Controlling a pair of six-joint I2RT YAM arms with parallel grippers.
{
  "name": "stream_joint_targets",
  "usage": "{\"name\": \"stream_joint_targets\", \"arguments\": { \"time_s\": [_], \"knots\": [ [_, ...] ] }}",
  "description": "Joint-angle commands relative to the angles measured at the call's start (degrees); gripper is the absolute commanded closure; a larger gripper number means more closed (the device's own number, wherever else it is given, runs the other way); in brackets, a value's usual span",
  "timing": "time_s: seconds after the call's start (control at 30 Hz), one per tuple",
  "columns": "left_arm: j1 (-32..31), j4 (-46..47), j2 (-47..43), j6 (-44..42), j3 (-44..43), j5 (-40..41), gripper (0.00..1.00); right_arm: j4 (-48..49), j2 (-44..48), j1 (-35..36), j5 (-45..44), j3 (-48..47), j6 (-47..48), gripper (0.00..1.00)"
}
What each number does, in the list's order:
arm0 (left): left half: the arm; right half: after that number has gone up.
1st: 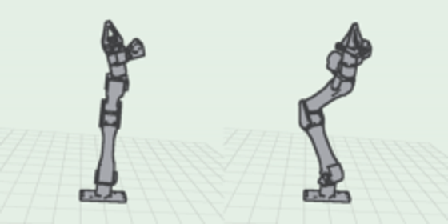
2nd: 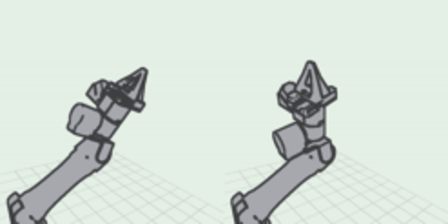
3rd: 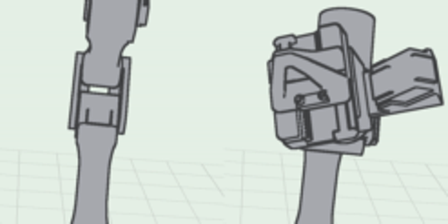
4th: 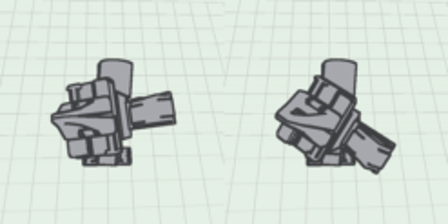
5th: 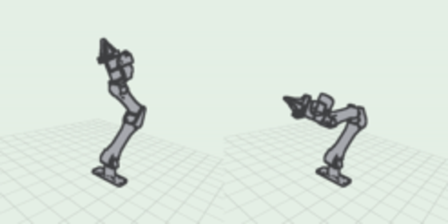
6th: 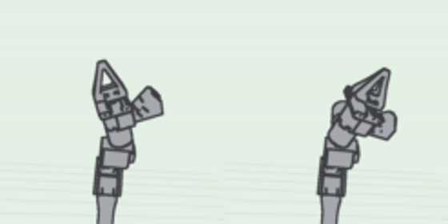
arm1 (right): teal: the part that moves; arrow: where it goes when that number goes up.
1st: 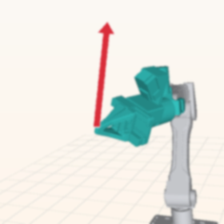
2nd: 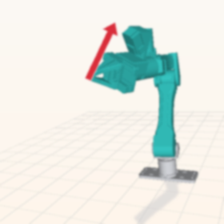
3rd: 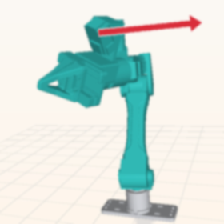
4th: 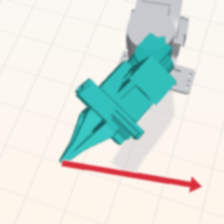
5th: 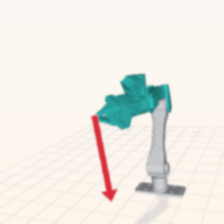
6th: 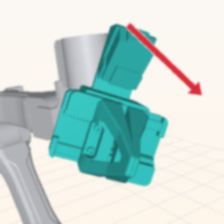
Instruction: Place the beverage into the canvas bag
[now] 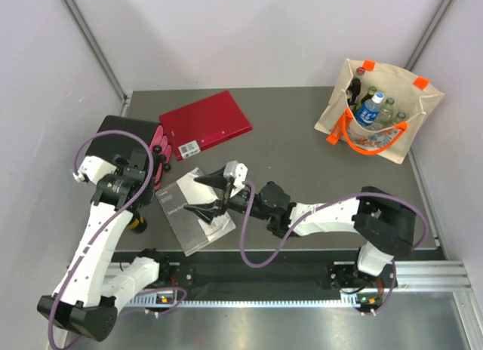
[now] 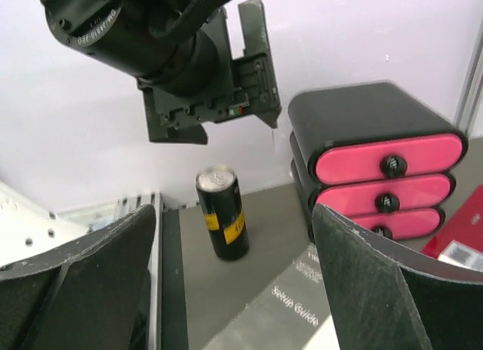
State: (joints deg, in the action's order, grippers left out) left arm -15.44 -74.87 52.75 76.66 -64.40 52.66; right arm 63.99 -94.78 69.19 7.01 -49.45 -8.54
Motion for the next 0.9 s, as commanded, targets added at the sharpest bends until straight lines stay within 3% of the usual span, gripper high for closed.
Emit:
{"name": "stream_joint_targets", "arguments": {
  "time_s": [0.0,0.43,0.87],
  "knots": [
    [3.1,-11.5,-2.3,6.5,2.6,-2.3,0.11,2.7,2.8,-0.3,-0.9,3.2,0.3,0.16],
    [10.9,-11.5,-3.1,3.9,7.6,-2.6,0.11,3.2,7.8,-0.3,-2.4,8.2,2.2,0.17],
    [11.3,-9.4,2.7,8.4,11.1,-3.0,0.05,3.7,9.3,-0.3,-2.7,9.1,3.7,0.17]
  ]
}}
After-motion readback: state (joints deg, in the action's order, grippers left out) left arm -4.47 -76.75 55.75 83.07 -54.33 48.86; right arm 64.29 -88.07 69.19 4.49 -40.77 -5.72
